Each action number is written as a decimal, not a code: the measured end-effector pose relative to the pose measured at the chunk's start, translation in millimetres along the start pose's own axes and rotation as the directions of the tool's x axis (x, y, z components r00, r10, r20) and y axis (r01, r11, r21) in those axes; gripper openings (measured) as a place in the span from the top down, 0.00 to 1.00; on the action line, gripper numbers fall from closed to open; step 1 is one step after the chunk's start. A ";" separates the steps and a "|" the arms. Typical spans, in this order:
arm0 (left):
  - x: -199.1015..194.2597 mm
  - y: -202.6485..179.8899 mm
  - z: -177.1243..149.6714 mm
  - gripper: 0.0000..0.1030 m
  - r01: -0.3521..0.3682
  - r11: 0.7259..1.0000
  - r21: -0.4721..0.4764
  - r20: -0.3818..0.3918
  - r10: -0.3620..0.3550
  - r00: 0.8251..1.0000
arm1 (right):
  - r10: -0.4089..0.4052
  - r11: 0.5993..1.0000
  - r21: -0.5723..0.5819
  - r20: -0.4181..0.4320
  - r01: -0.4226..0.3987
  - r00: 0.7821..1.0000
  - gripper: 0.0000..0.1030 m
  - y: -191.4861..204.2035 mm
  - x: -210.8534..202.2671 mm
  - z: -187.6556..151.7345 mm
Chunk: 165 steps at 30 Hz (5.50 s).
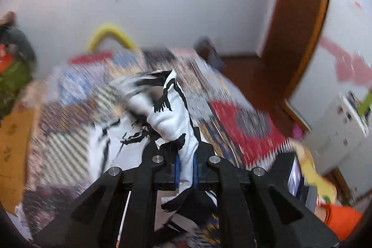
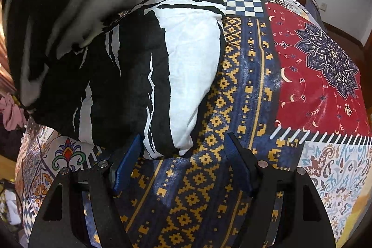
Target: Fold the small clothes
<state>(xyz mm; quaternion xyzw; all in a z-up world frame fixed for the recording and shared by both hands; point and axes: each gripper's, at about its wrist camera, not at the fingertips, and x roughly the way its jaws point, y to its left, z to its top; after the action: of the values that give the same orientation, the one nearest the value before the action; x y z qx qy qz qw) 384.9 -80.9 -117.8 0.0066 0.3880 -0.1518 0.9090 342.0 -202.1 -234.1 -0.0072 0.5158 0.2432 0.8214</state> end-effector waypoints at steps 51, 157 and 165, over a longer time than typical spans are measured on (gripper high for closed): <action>31.0 109.4 -135.8 0.18 -0.150 0.973 -0.175 -0.331 0.085 0.940 | 0.018 1.000 -0.005 0.015 -0.018 1.000 0.77 10.7 -20.3 -8.6; 73.2 178.6 -84.1 0.19 -0.137 0.923 -0.359 -0.291 0.029 0.956 | 0.105 0.983 0.137 0.116 -0.120 0.988 0.32 -38.1 -14.4 71.4; 105.4 176.3 -67.0 0.28 -0.064 0.935 -0.349 -0.295 -0.045 0.955 | 0.175 0.969 0.164 0.083 -0.187 0.981 0.30 -35.6 23.1 88.0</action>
<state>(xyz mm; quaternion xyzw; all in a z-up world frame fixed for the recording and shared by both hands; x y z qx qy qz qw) 456.2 67.4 -257.8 -0.1329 0.5415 -0.0722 0.8270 438.8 -201.4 -221.1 0.1189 0.5051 0.2721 0.8103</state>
